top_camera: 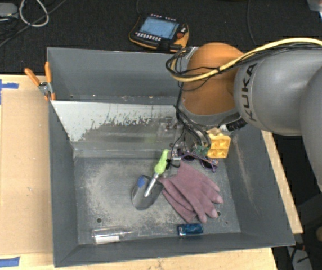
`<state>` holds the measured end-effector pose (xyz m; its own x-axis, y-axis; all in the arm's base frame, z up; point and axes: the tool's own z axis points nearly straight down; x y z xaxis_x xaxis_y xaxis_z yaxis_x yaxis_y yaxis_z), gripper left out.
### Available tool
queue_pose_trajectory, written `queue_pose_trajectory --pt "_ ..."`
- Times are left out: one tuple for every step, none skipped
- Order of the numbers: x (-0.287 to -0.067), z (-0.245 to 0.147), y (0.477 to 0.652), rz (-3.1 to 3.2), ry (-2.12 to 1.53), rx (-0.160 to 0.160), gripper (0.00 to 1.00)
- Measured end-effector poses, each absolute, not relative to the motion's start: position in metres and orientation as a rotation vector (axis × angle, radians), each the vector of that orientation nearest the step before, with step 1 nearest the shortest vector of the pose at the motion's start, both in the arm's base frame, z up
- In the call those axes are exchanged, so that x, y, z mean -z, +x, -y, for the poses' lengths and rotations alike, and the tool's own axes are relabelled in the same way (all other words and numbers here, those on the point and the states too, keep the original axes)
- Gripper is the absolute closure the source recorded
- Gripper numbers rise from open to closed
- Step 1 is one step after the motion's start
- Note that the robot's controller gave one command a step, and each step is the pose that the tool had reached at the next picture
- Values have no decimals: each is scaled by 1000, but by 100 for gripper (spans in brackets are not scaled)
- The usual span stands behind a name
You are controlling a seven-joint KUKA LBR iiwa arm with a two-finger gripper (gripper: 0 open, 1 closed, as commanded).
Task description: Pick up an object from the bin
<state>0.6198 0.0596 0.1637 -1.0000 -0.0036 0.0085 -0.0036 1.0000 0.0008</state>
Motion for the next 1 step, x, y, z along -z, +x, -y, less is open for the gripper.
queue_pose_trajectory --pt "-169 -59 621 3141 2 2 0"
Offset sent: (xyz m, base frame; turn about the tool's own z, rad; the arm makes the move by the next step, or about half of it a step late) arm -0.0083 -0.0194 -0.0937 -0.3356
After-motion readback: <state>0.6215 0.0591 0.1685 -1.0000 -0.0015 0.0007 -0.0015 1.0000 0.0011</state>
